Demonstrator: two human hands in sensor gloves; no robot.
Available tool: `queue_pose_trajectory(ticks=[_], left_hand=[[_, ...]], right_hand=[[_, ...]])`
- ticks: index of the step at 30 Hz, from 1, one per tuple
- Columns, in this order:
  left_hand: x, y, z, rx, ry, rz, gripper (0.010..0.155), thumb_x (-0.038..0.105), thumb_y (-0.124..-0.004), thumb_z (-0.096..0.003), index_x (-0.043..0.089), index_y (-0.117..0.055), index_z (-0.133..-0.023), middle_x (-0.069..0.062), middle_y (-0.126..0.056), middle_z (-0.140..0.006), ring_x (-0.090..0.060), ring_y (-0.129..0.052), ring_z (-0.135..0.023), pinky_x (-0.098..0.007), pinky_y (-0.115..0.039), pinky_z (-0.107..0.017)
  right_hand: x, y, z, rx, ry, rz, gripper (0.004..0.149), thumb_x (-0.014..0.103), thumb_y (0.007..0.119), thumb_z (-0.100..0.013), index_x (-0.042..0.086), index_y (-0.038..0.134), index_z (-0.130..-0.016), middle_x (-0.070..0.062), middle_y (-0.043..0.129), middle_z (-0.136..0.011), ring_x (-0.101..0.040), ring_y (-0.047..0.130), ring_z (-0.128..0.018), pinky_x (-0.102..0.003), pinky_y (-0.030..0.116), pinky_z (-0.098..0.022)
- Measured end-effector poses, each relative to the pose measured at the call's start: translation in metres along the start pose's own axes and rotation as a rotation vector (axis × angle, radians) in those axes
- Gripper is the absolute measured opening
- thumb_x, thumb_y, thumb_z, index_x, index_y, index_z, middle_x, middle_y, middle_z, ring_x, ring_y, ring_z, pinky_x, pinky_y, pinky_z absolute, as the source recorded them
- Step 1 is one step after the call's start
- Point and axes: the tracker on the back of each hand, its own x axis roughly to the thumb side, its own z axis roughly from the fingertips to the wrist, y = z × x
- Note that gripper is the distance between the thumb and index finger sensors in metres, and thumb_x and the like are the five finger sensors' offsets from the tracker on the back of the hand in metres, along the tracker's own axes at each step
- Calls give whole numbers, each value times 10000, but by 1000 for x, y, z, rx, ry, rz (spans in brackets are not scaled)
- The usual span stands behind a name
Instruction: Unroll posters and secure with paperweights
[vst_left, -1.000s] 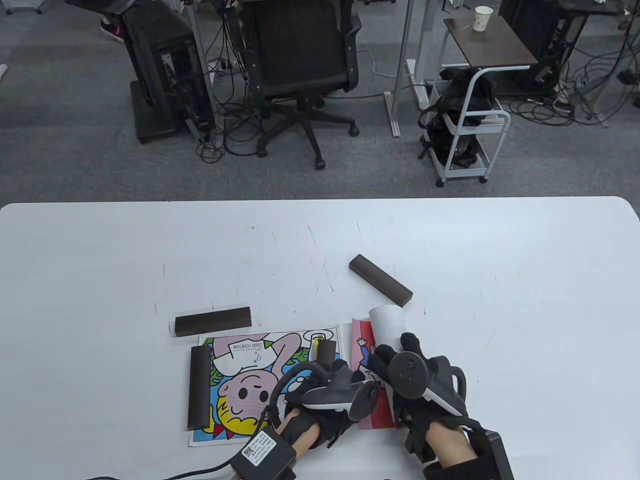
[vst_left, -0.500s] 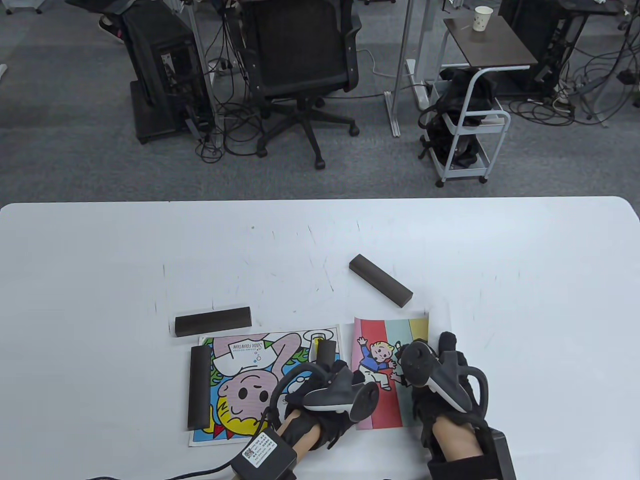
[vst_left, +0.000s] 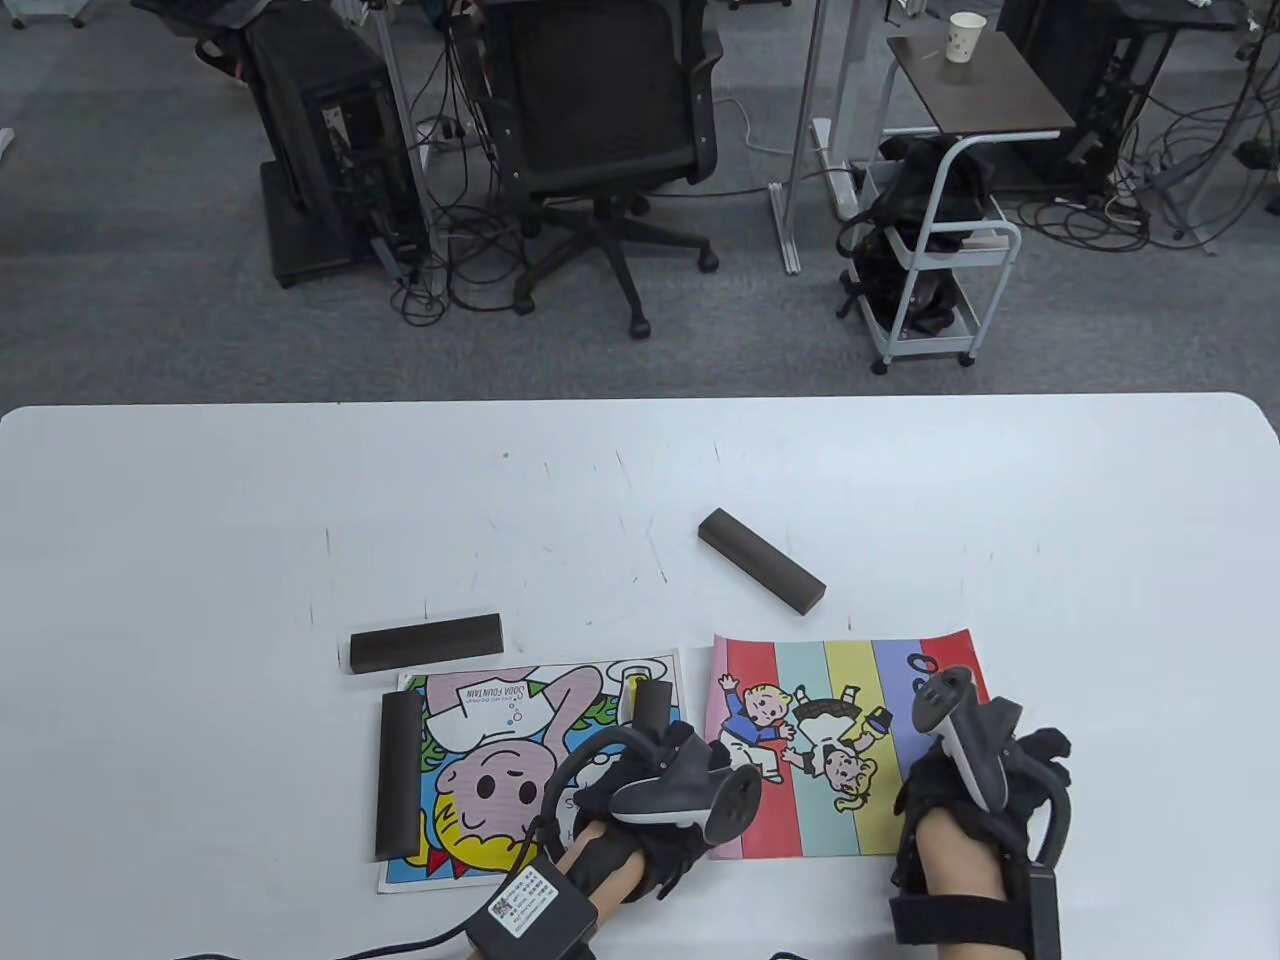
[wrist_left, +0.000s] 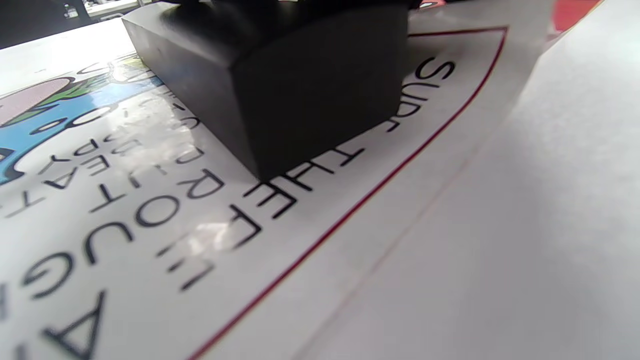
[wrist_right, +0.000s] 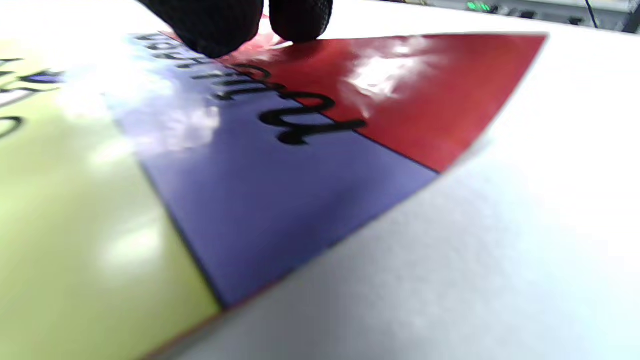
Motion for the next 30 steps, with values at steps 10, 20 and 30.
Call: queue_pose_trajectory(ticks=[10, 20, 30], left_hand=[[0, 2, -1, -9, 1, 8, 561, 535, -597, -455, 405, -549, -999, 128, -469, -1140, -293, -417, -1105, -555, -456, -763], [-61, 40, 16, 170, 88, 140, 623, 549, -639, -445, 361, -555, -1034, 62, -528, -1145, -288, -495, -1088, -541, -495, -758], [-210, 12, 0, -24, 600, 83, 706, 487, -764, -415, 300, -512, -1048, -19, -506, -1135, -322, -545, -1068, -531, -553, -740]], right_hand=[[-14, 11, -10, 76, 35, -60, 619, 380, 666, -460, 333, 354, -993, 24, 250, -1142, -479, 285, -1031, -655, 287, -731], [-12, 12, -7, 60, 43, -35, 616, 368, 635, -453, 331, 340, -993, 20, 238, -1143, -471, 291, -1032, -655, 279, -734], [-13, 12, -7, 70, 47, -50, 616, 372, 640, -453, 341, 341, -991, 29, 235, -1143, -463, 284, -1034, -654, 270, -734]])
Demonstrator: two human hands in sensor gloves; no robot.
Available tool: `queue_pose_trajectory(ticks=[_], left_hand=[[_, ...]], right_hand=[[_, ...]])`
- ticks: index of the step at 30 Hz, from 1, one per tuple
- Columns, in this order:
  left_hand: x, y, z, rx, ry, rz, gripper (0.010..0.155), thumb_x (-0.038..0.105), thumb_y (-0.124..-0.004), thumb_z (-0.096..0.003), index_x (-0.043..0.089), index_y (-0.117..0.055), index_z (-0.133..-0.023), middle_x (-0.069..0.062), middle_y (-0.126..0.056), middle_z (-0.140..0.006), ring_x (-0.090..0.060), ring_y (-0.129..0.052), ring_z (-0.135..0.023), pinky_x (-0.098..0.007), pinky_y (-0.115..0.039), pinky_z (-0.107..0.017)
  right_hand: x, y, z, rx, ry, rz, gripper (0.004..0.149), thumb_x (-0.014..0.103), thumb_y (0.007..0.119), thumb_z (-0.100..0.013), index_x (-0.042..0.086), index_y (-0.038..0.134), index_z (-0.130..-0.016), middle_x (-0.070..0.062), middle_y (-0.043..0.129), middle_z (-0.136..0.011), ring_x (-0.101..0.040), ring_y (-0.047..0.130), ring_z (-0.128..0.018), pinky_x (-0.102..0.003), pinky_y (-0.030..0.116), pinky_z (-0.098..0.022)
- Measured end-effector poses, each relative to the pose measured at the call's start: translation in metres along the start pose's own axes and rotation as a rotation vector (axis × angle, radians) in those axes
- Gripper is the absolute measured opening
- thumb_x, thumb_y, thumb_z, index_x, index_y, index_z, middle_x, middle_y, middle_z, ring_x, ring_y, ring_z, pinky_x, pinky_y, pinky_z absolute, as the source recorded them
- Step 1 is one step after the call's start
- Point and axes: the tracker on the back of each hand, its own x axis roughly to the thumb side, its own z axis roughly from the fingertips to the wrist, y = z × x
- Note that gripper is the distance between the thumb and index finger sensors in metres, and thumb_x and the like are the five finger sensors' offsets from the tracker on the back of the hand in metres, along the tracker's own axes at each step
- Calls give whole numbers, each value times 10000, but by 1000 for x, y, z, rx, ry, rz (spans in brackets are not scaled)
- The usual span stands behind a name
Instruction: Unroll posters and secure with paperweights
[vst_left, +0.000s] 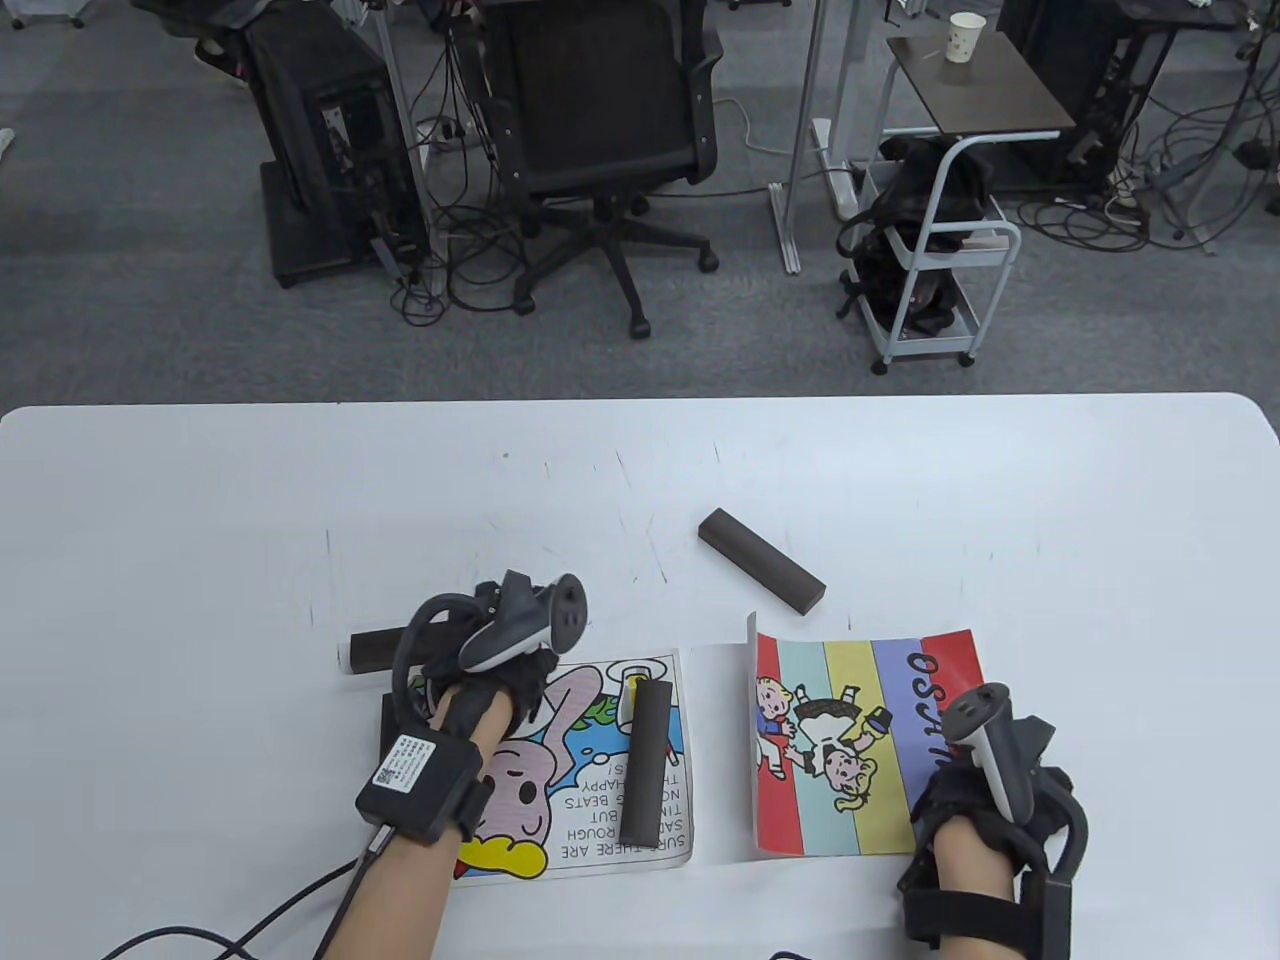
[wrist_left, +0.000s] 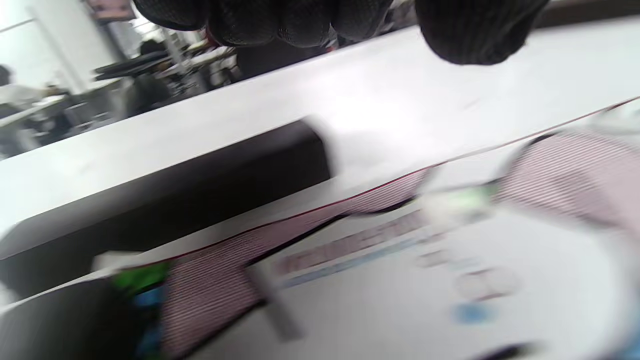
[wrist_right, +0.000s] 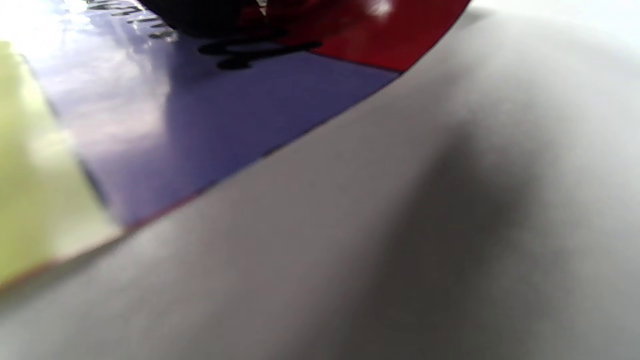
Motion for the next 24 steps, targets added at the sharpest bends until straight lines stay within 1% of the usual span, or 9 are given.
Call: queue_pose_trajectory(ticks=[1, 5, 8, 10, 13, 15, 19, 22, 24], left_hand=[[-7, -6, -9, -45, 45, -40, 727, 484, -777, -408, 298, -496, -1052, -18, -489, -1138, -326, -529, -1072, -533, -544, -743], [-19, -21, -28, -145, 112, -123, 745, 461, -809, -395, 304, -488, -1048, -13, -489, -1136, -318, -535, -1072, -531, -550, -743], [-20, -27, -36, -167, 121, -131, 683, 411, -822, -399, 322, -552, -1020, 7, -574, -1107, -293, -621, -1046, -518, -588, -730], [-18, -27, -39, -161, 121, -137, 676, 396, -834, -384, 318, -583, -1007, 6, -627, -1083, -279, -687, -1019, -509, -620, -717], [-16, -25, -41, -142, 123, -186, 661, 403, -850, -363, 328, -629, -982, 16, -709, -1041, -249, -758, -985, -496, -650, -706], [-16, -25, -41, -95, 130, -199, 660, 412, -863, -336, 340, -662, -960, 34, -765, -1003, -225, -813, -952, -482, -679, -694], [-18, -24, -36, -20, 155, -204, 666, 421, -856, -317, 344, -670, -952, 43, -793, -978, -210, -857, -919, -466, -707, -678], [-23, -14, -24, 57, 161, -152, 686, 417, -855, -299, 339, -668, -954, 41, -800, -974, -206, -875, -906, -456, -727, -670], [-27, -3, -13, 112, 156, -81, 688, 417, -852, -299, 326, -670, -956, 30, -806, -969, -209, -889, -894, -453, -736, -664]], right_hand=[[0, 0, 0, 1, 0, -1, 616, 371, 640, -453, 340, 342, -991, 29, 235, -1142, -463, 283, -1034, -655, 269, -734], [0, 0, 0, 4, 1, 1, 615, 367, 643, -454, 337, 343, -990, 25, 235, -1142, -466, 285, -1033, -656, 271, -734], [0, 0, 0, 5, 3, 1, 617, 366, 645, -453, 337, 344, -990, 24, 235, -1142, -467, 285, -1033, -655, 272, -734], [0, 0, 0, 6, 3, 1, 616, 367, 644, -453, 337, 343, -990, 21, 236, -1141, -466, 285, -1033, -656, 272, -734], [0, 0, 0, 3, 4, 4, 615, 367, 644, -453, 336, 346, -990, 27, 239, -1142, -466, 290, -1031, -638, 306, -732], [1, -1, 0, -2, 7, 15, 615, 368, 645, -453, 339, 348, -991, 28, 243, -1144, -465, 302, -1032, -634, 317, -730], [1, -1, 1, -6, 12, 29, 617, 369, 645, -452, 338, 349, -993, 28, 248, -1146, -468, 317, -1031, -630, 329, -728], [2, -2, 1, -4, 15, 31, 619, 367, 650, -454, 340, 351, -994, 25, 251, -1147, -470, 312, -1030, -629, 322, -728], [2, -3, 0, -11, 15, 24, 622, 369, 660, -454, 342, 359, -997, 21, 255, -1149, -472, 300, -1030, -626, 320, -729]])
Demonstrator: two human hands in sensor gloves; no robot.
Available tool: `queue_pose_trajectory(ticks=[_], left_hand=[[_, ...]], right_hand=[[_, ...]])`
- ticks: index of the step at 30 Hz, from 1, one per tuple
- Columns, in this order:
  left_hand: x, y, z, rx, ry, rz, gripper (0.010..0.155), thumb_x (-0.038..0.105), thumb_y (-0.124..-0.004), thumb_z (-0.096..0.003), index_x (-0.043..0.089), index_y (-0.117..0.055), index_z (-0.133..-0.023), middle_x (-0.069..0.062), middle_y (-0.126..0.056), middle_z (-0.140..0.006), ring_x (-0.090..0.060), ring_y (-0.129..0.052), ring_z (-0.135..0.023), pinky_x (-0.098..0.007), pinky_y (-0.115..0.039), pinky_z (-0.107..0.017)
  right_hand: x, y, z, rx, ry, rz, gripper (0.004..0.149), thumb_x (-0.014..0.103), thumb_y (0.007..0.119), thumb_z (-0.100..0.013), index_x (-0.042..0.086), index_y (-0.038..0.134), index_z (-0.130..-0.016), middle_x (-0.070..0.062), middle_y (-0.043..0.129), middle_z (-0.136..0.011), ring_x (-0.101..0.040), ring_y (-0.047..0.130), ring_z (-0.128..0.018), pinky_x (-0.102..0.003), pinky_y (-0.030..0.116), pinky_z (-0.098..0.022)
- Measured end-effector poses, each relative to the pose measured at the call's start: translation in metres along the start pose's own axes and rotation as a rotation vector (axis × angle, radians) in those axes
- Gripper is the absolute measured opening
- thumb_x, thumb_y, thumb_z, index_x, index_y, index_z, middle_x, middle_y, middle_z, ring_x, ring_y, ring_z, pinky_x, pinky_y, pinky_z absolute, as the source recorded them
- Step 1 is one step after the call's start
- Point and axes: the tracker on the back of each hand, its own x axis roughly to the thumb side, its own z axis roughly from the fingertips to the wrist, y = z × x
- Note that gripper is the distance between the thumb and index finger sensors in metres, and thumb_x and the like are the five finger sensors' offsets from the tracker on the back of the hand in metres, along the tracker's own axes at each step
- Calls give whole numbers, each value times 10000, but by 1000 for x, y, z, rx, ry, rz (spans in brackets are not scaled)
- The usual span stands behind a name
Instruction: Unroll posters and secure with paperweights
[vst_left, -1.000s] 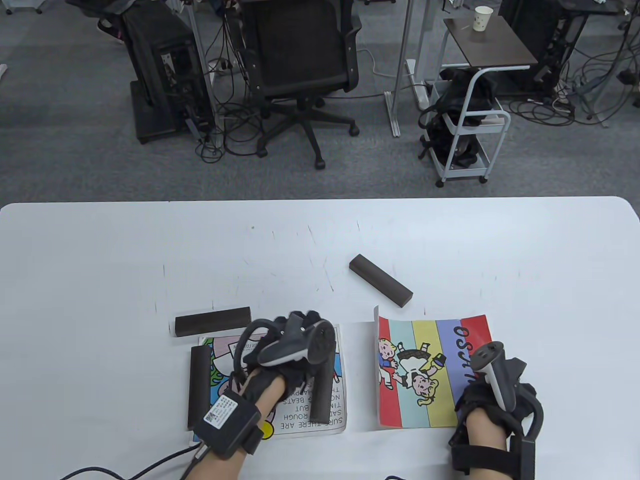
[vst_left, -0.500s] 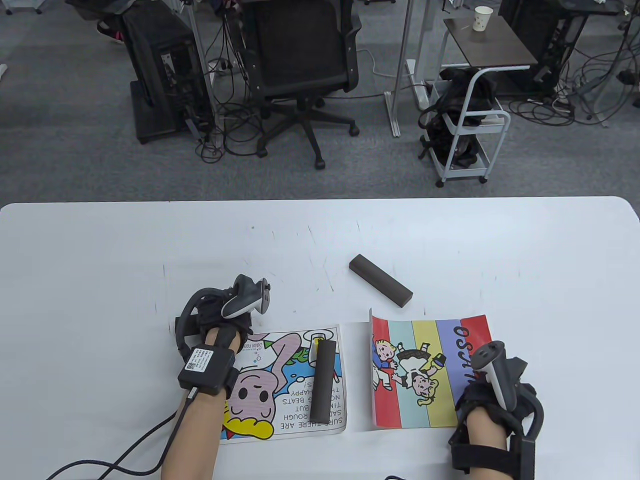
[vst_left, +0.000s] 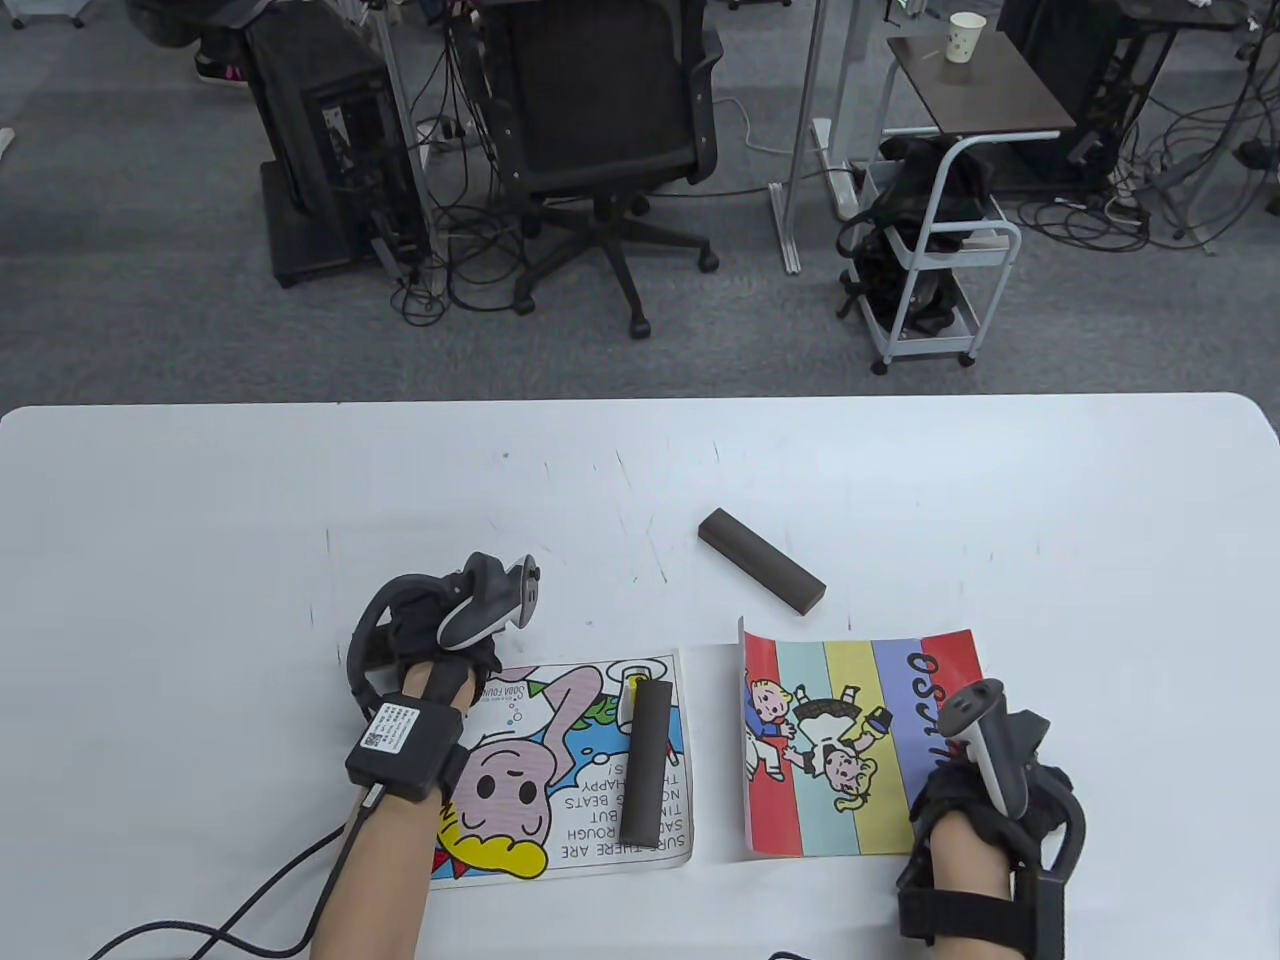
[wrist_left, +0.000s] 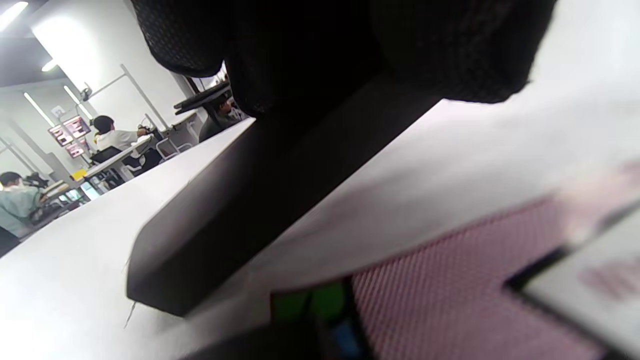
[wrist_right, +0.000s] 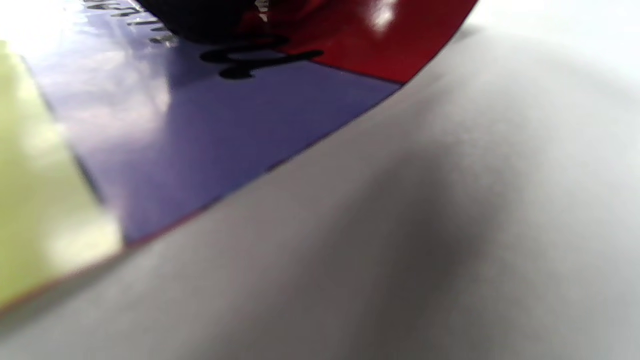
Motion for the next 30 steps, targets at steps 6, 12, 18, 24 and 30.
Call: queue_pose_trajectory(ticks=[6, 12, 18, 24, 30], left_hand=[[-19, 44, 42, 189, -42, 219, 692, 411, -855, -300, 318, -670, -960, 21, -804, -973, -218, -891, -893, -458, -742, -658], [-38, 79, 96, 336, -181, 661, 689, 399, -865, -318, 267, -677, -968, -29, -806, -970, -260, -913, -869, -463, -782, -616], [-38, 86, 132, 330, -368, 1055, 690, 386, -868, -340, 209, -638, -966, -93, -758, -966, -292, -920, -854, -454, -804, -592], [-24, 74, 151, 262, -510, 1312, 691, 390, -857, -353, 193, -612, -969, -105, -736, -963, -297, -920, -846, -439, -814, -582], [-13, 53, 163, 181, -591, 1502, 689, 415, -855, -369, 197, -602, -973, -99, -730, -963, -282, -916, -849, -432, -810, -588]], right_hand=[[2, -19, 13, -27, -30, -67, 654, 437, 696, -462, 342, 349, -1008, -48, 235, -1149, -500, 261, -1017, -634, 305, -724], [20, -67, 65, -274, -250, -181, 667, 458, 716, -457, 307, 389, -1018, -98, 322, -1138, -494, 294, -1015, -648, 291, -730], [48, -94, 139, -476, -682, -300, 705, 482, 722, -436, 243, 417, -1025, -115, 411, -1119, -468, 463, -981, -624, 412, -709], [81, -85, 210, -505, -1103, -330, 803, 555, 714, -420, 210, 332, -1038, -129, 376, -1119, -442, 461, -975, -602, 412, -712], [114, -49, 245, -524, -1243, -210, 847, 606, 746, -409, 196, 352, -1036, -126, 466, -1086, -412, 568, -918, -580, 489, -681]])
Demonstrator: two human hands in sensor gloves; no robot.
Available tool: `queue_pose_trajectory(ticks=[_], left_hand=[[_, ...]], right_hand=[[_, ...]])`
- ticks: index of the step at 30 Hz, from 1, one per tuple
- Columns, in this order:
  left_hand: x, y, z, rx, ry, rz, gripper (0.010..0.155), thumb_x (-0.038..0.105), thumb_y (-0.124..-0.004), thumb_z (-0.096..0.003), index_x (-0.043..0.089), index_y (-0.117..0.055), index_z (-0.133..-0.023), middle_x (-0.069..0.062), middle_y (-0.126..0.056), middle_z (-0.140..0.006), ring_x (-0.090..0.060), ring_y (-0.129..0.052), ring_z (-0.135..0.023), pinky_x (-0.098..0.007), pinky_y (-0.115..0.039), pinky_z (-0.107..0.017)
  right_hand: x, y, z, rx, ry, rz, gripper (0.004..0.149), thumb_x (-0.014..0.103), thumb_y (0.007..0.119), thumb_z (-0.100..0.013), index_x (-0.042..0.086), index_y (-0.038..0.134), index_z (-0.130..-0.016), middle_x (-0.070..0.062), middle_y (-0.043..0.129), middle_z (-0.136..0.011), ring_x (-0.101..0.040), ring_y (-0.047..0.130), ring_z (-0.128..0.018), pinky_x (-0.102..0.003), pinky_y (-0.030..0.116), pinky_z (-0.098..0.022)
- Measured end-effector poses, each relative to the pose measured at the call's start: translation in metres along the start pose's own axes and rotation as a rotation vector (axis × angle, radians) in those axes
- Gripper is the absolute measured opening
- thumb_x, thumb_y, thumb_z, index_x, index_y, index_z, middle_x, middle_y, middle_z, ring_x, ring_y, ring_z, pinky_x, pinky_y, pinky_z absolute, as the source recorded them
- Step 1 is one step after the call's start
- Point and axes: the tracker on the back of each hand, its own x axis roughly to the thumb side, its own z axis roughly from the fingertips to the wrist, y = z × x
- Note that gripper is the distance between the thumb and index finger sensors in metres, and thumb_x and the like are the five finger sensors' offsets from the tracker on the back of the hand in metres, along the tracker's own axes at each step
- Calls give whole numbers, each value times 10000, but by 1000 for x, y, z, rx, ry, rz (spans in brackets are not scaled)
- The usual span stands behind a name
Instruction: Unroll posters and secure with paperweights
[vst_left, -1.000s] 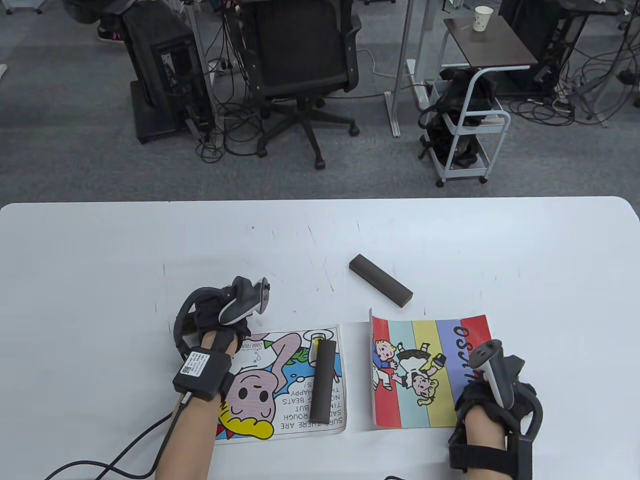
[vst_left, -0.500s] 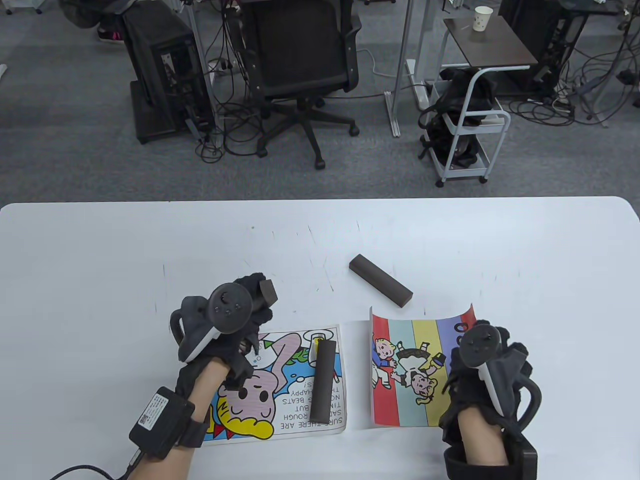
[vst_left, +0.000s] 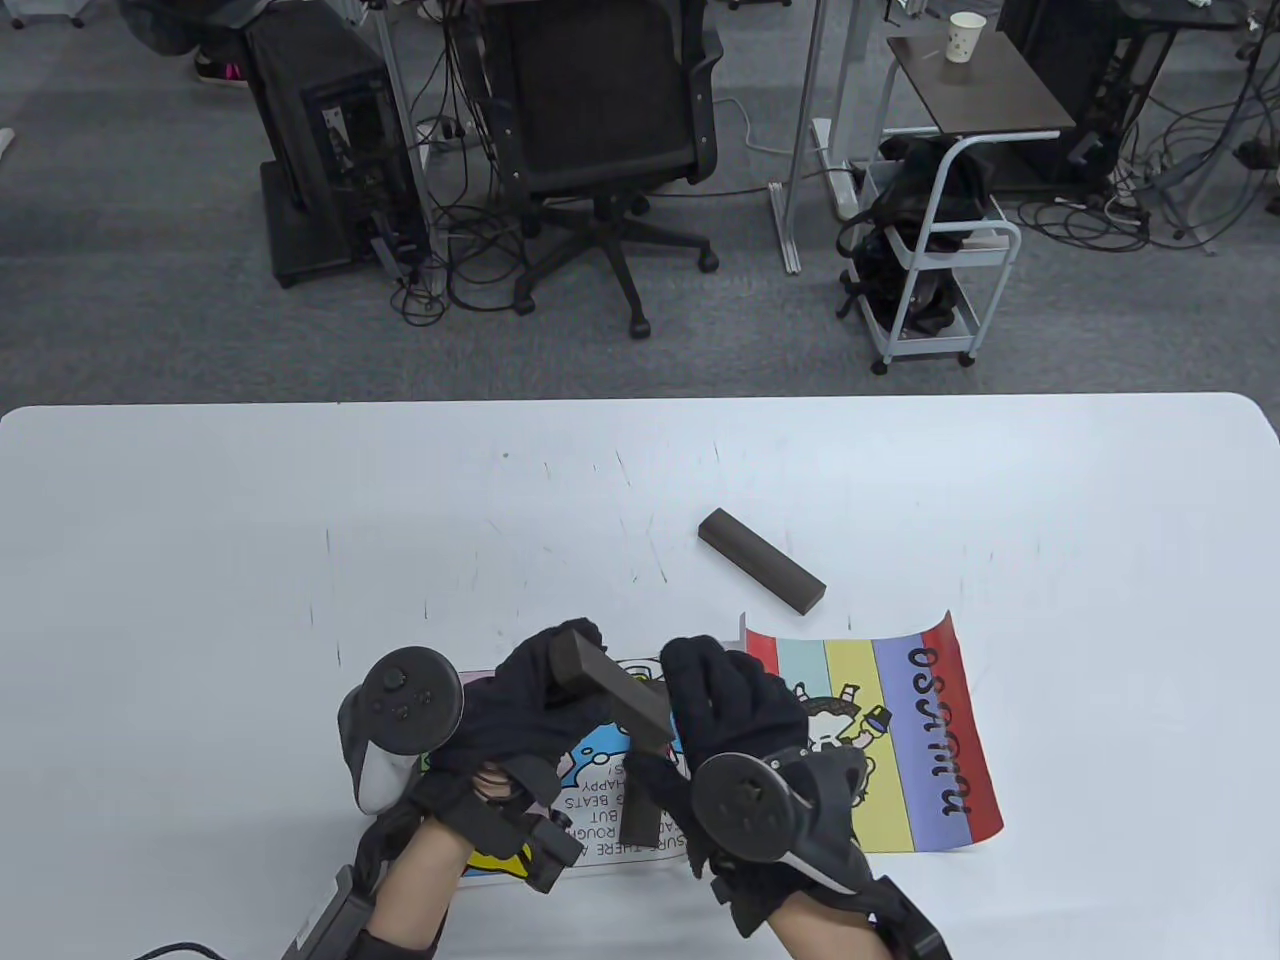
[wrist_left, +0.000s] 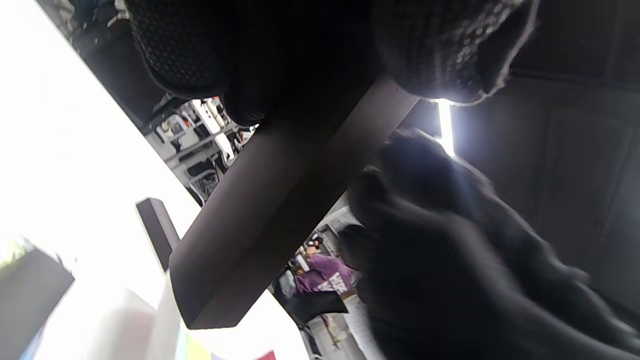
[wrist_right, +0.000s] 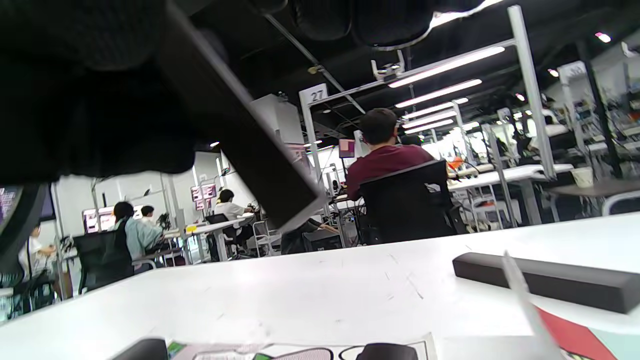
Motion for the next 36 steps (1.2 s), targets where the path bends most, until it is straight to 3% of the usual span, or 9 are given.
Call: queue_pose_trajectory(ticks=[5, 7, 9, 13, 17, 21, 23, 29, 36], left_hand=[[-6, -8, 9, -24, -3, 76, 690, 414, -854, -376, 191, -593, -975, -107, -718, -963, -290, -903, -850, -438, -798, -590], [-7, -10, 10, -5, -15, 38, 688, 424, -850, -380, 192, -590, -974, -104, -717, -963, -285, -904, -849, -438, -798, -590], [-7, -13, 10, -9, -35, -15, 691, 465, -817, -403, 176, -582, -985, -115, -719, -959, -283, -910, -841, -441, -795, -588], [-8, -13, 11, 25, -94, -182, 693, 517, -688, -452, 159, -535, -1024, -146, -646, -1016, -341, -829, -907, -488, -752, -615], [-19, -11, 16, 105, -152, -476, 744, 567, -634, -453, 162, -485, -1059, -164, -565, -1074, -419, -704, -979, -535, -705, -645], [-41, -16, 20, 96, -173, -680, 741, 572, -598, -453, 168, -488, -1065, -173, -549, -1088, -437, -658, -1004, -579, -659, -667], [-48, -17, 22, 76, -160, -747, 737, 567, -597, -453, 164, -494, -1061, -178, -546, -1086, -443, -653, -1002, -583, -652, -667], [-69, -25, 33, 9, -104, -788, 733, 563, -597, -452, 166, -497, -1060, -176, -545, -1088, -444, -647, -1006, -592, -640, -672], [-74, -29, 31, -21, -87, -777, 731, 561, -595, -451, 165, -503, -1058, -178, -548, -1085, -446, -648, -1004, -596, -634, -672]], right_hand=[[9, 19, -3, -59, -26, 101, 749, 583, 742, -421, 185, 468, -994, -88, 686, -927, -293, 751, -725, -503, 629, -580], [8, 21, -4, -81, -31, 101, 713, 592, 724, -434, 162, 524, -966, -95, 775, -820, -185, 818, -542, -439, 713, -475], [5, 22, -5, -101, -51, 72, 696, 600, 709, -444, 128, 576, -938, -117, 821, -760, -173, 839, -461, -424, 744, -422], [-13, 14, -8, -128, -17, 6, 660, 591, 710, -443, 125, 623, -903, -96, 861, -736, -182, 890, -453, -416, 786, -405], [-56, 7, -14, -97, 190, -229, 659, 551, 717, -446, 97, 613, -913, -112, 869, -742, -208, 911, -467, -430, 794, -407], [-105, 16, -11, -31, 401, -525, 662, 512, 687, -466, 52, 585, -932, -151, 856, -729, -236, 885, -468, -453, 766, -406], [-118, 21, -8, 12, 481, -587, 662, 499, 677, -469, 42, 575, -937, -161, 849, -727, -242, 878, -465, -456, 759, -403], [-146, 48, 6, 190, 700, -545, 662, 476, 678, -467, 16, 571, -930, -169, 850, -723, -241, 893, -448, -445, 778, -377], [-144, 81, 8, 358, 779, -517, 658, 461, 687, -459, 1, 585, -917, -169, 862, -714, -236, 913, -433, -437, 799, -356]])
